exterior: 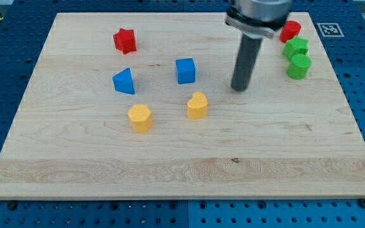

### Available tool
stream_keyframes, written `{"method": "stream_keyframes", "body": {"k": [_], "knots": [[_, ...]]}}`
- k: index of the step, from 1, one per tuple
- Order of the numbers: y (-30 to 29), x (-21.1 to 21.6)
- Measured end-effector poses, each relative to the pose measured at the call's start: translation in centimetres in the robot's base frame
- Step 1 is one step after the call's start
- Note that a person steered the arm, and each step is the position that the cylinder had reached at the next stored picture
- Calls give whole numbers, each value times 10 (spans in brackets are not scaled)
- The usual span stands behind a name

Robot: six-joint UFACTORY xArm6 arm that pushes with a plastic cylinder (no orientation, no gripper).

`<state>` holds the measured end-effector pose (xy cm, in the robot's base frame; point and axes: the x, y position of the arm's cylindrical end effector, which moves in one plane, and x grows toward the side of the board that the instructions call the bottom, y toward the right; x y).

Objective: Push the red star closer towards top center

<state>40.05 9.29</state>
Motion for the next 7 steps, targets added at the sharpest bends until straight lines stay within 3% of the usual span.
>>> {"method": "stream_keyframes", "body": {"k": [1,3,5,7], "knots": [[-24,-49],[-130,-144],[-282,-146],[-249,-109]]}}
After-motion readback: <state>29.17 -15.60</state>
